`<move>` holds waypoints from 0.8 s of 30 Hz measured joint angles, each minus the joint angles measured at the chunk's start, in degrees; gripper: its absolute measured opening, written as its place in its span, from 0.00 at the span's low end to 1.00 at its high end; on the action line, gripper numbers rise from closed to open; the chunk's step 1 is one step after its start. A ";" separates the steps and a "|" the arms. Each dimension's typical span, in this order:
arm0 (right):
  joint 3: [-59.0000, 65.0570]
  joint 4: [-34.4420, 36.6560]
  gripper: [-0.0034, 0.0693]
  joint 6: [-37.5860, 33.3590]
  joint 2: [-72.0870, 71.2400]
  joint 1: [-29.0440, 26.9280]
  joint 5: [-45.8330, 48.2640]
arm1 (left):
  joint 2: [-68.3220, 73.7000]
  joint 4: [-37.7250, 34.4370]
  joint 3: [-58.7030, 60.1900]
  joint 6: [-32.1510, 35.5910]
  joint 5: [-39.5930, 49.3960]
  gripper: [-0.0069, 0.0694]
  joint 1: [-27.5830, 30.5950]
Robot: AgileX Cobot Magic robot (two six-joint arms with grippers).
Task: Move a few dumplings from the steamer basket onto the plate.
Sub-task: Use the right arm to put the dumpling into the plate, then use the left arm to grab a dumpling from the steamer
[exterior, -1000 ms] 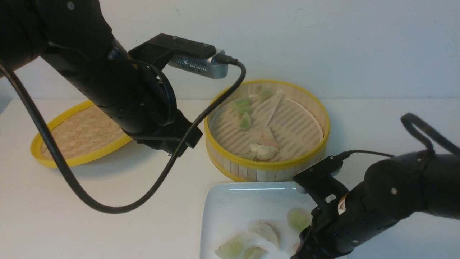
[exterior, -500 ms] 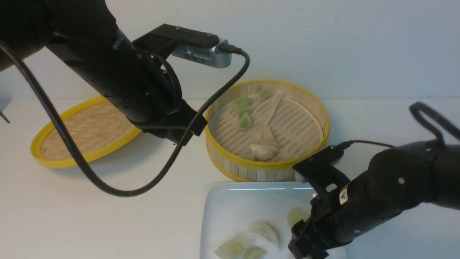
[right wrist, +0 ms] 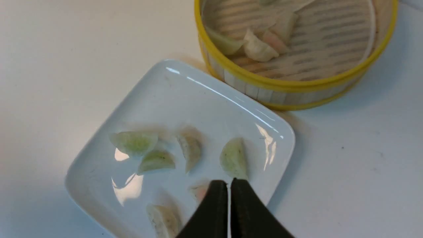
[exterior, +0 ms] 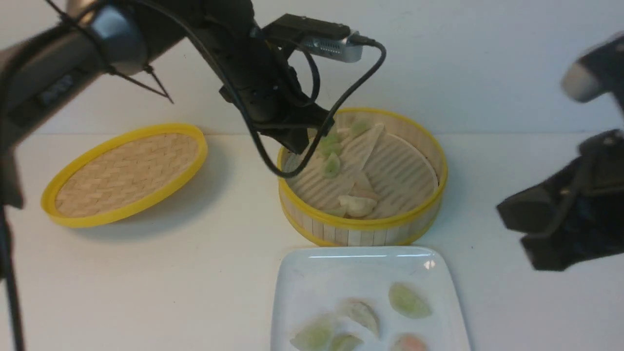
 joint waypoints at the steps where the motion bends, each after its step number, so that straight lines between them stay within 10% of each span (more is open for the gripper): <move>1: 0.00 -0.30 0.04 0.98 -1.65 0.00 0.88 | 1.64 0.04 -1.11 0.61 -0.92 0.08 0.00; 24: 0.00 -1.08 0.03 8.47 -8.88 0.00 8.98 | 21.63 -0.79 -7.91 8.78 -18.31 0.54 -0.02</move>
